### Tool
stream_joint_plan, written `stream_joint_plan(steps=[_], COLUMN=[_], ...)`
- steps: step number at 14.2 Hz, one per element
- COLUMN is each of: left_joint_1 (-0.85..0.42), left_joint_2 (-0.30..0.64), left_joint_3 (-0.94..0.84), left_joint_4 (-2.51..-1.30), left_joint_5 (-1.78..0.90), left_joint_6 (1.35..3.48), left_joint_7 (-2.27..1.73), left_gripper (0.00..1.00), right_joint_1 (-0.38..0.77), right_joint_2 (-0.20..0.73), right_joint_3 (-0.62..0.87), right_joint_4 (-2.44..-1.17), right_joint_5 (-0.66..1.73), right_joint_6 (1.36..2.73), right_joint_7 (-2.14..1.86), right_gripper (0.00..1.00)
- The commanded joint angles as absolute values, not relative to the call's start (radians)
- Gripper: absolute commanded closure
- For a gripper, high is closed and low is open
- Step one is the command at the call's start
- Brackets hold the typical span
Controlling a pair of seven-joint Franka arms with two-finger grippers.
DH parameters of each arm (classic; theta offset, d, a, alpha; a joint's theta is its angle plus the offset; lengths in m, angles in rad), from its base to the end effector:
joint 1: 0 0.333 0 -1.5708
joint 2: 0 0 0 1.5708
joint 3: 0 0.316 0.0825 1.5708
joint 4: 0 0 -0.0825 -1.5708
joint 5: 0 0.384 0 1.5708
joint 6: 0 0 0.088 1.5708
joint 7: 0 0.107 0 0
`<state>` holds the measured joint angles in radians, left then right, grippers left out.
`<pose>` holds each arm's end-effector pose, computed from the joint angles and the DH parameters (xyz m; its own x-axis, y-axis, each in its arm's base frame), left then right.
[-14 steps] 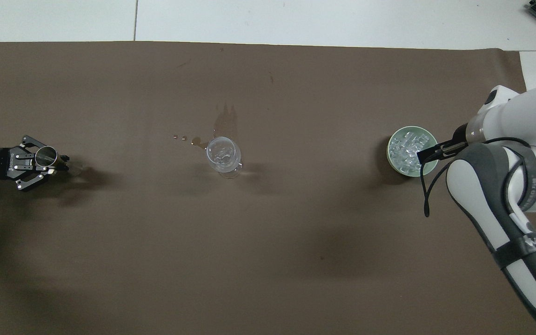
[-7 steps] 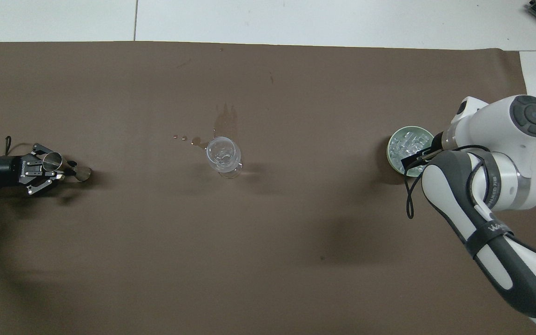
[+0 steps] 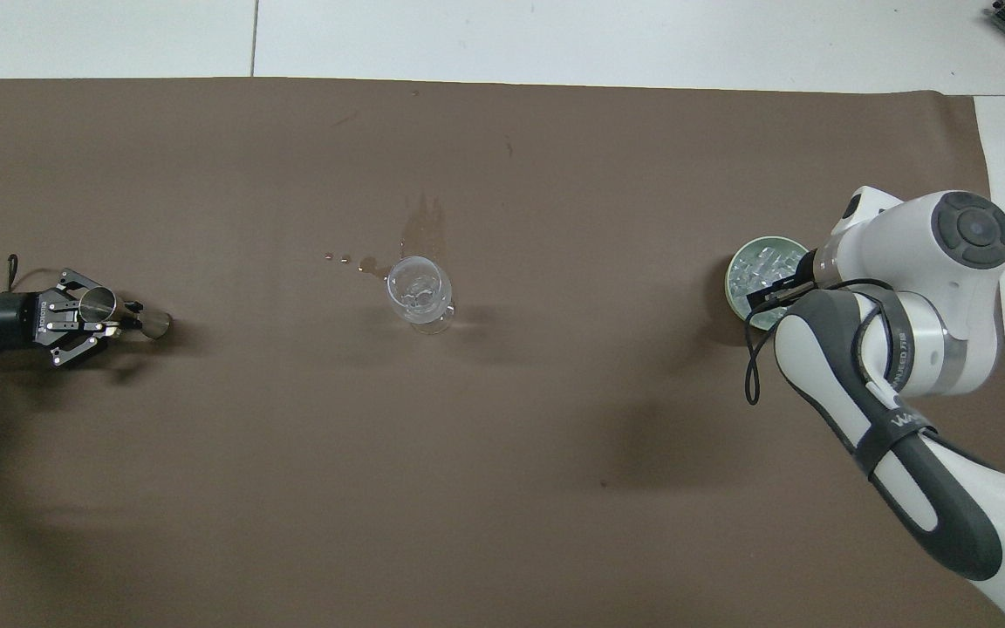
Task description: Pour wine and add ice with both arms
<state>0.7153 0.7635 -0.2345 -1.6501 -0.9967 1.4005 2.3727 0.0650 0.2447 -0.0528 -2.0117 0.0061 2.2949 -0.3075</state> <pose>0.5721 0.2022 0.2041 0.0613 -0.1000 0.9931 -0.9981 -0.0133 0.0603 0.5981 0.0084 0.3370 0.9493 0.3124 0.0346 0.3119 -0.9499 0.0194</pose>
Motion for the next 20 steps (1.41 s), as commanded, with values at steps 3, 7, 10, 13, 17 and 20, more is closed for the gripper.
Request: stream_joint_plan(steps=[3,7,10,13,17,20], left_joint_1=[0.727,0.726,0.724,0.724,0.726,0.729], left_joint_2=[0.773,0.776,0.775,0.775,0.775,0.77], left_joint_3=[-0.241,-0.241,-0.239,-0.239,-0.239,-0.239], left_joint_4=[-1.641,-1.641,-1.641,-1.641,-1.641,-1.632], left_joint_5=[-1.002,-1.002,-1.0,-1.0,-0.999,-0.977], left_joint_6=[1.419,1.42,1.422,1.422,1.422,1.422], left_joint_7=[2.395,2.393,2.391,2.391,2.388,2.378], left_gripper=[1.0,0.94,0.77,0.73,0.67,0.53], right_joint_1=[0.067,0.066,0.066,0.066,0.066,0.066], right_joint_2=[0.25,0.261,0.261,0.261,0.265,0.27], right_joint_3=[-0.051,-0.051,-0.051,-0.051,-0.051,-0.051], right_joint_4=[-2.02,-2.02,-2.022,-2.02,-2.01,-2.002], right_joint_5=[0.018,0.02,0.023,0.023,0.026,0.028], right_joint_6=[2.338,2.351,2.356,2.356,2.355,2.353], right_joint_7=[-0.268,-0.258,-0.249,-0.249,-0.247,-0.232], right_gripper=[0.36,0.36,0.52,0.59,0.7,0.88])
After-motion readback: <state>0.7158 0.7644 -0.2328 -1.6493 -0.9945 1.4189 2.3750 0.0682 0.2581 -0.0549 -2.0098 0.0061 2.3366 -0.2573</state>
